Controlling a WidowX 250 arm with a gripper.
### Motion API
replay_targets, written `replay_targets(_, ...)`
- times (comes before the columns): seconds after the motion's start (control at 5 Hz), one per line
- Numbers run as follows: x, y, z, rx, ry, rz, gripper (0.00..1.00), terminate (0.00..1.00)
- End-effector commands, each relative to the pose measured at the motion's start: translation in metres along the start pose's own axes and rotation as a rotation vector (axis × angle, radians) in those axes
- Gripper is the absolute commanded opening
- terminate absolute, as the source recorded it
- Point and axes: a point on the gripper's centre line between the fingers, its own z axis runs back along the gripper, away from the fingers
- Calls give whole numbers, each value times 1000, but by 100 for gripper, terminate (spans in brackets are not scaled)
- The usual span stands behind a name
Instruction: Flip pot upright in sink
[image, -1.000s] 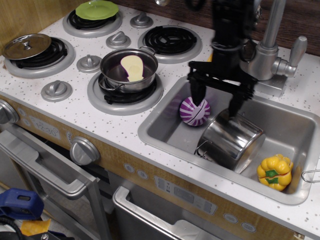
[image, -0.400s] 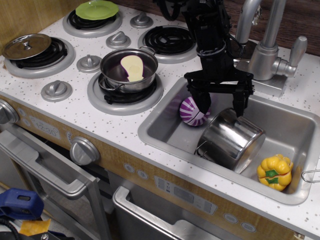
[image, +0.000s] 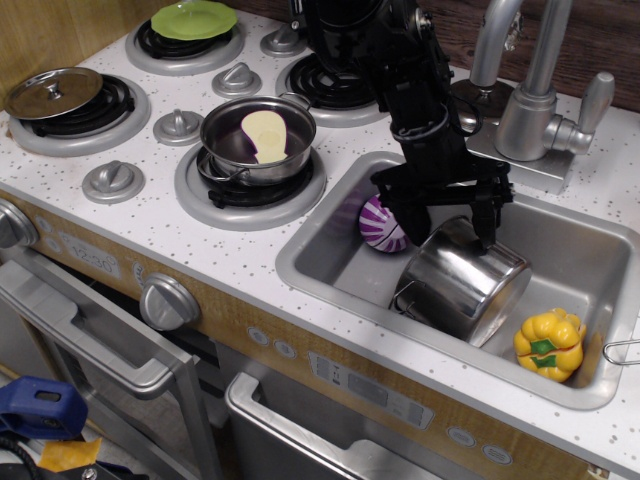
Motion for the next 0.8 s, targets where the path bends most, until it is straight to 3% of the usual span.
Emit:
replay_targets(0.0,2,-12,1,-15,-44,45,0,0)
replay_targets(0.2,2,-14,0,-42,-54,73,0,0)
replay_targets(0.6,4,-24,9,-13,-41,111,0,0)
